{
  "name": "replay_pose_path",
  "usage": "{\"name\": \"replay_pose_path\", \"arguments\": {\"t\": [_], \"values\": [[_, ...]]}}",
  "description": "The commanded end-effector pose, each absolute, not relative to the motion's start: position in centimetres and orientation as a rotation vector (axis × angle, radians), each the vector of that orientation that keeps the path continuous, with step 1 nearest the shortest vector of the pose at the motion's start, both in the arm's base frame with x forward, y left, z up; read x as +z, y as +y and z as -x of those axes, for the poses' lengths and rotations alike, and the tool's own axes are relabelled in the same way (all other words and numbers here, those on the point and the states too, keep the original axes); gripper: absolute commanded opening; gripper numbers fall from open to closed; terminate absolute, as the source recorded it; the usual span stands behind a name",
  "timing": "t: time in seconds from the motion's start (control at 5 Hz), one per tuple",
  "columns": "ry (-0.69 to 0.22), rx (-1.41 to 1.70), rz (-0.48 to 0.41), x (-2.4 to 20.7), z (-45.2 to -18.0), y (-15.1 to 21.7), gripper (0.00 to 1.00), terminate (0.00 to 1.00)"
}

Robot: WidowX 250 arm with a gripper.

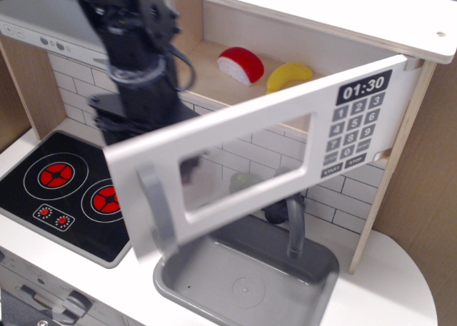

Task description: Open microwave

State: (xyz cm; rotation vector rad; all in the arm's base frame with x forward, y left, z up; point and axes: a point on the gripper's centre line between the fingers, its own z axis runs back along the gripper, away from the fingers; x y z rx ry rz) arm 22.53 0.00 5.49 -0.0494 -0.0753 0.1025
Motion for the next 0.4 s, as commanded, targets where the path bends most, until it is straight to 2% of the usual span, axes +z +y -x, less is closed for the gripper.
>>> {"name": "replay_pose_path", "arguments": {"t": [0.0,0.2], "values": [[-0.085,0.000,0.084,6.1,-21.9,-6.4,1.00,0.00],[-0.104,-0.023,0.096,5.1,-22.1,-8.6,1.00,0.00]]}}
